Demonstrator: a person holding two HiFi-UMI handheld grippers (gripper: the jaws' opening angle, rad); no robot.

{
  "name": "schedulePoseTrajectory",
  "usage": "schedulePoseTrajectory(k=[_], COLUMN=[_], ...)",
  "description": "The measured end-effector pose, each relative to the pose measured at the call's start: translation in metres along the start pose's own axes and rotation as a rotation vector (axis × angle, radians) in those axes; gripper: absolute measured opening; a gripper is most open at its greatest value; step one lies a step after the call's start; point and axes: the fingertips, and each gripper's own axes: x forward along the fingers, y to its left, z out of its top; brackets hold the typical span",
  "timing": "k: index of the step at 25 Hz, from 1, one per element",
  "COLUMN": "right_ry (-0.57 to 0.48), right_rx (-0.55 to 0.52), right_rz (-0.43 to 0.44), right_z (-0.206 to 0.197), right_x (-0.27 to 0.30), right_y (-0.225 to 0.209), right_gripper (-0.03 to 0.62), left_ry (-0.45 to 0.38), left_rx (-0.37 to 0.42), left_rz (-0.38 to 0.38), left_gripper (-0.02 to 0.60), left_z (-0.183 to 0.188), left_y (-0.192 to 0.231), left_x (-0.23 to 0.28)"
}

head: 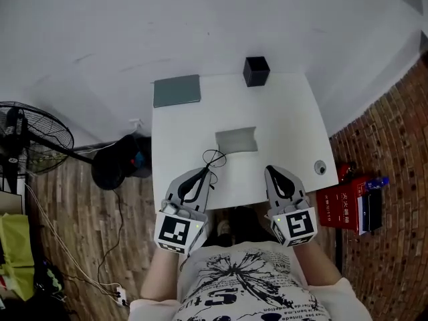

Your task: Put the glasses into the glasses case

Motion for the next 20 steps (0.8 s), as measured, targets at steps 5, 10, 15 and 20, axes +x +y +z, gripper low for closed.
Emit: schedulePoseTrajectory(k=[5, 10, 15, 20], right_ry=[0.022, 0.046, 0.078, 0.111], right_rx=[0.008, 0.017, 0.037, 0.071], right_rz=[0.054, 0.099, 0.135, 0.137], right_z=[-0.008, -0.015, -0.034, -0.054], right_x=[0.04, 0.076, 0.099, 0.11], right_y=[-0.021, -0.049, -0.066, -0.079], right_gripper=[0.015, 0.015, 0.015, 0.015], left_ry=[0.088, 0.153, 0.283, 0.4], left_rx=[0.03, 0.026, 0.105, 0.18], left_rz=[-0.004, -0.004, -0.072, -0.177], left_gripper=[0.017, 0.017, 0.017, 0.017], left_z=[-0.016, -0.029, -0.065, -0.102], left_y=[0.011, 0.022, 0.021, 0.012], left_x=[0.04, 0.083, 0.122, 0.152])
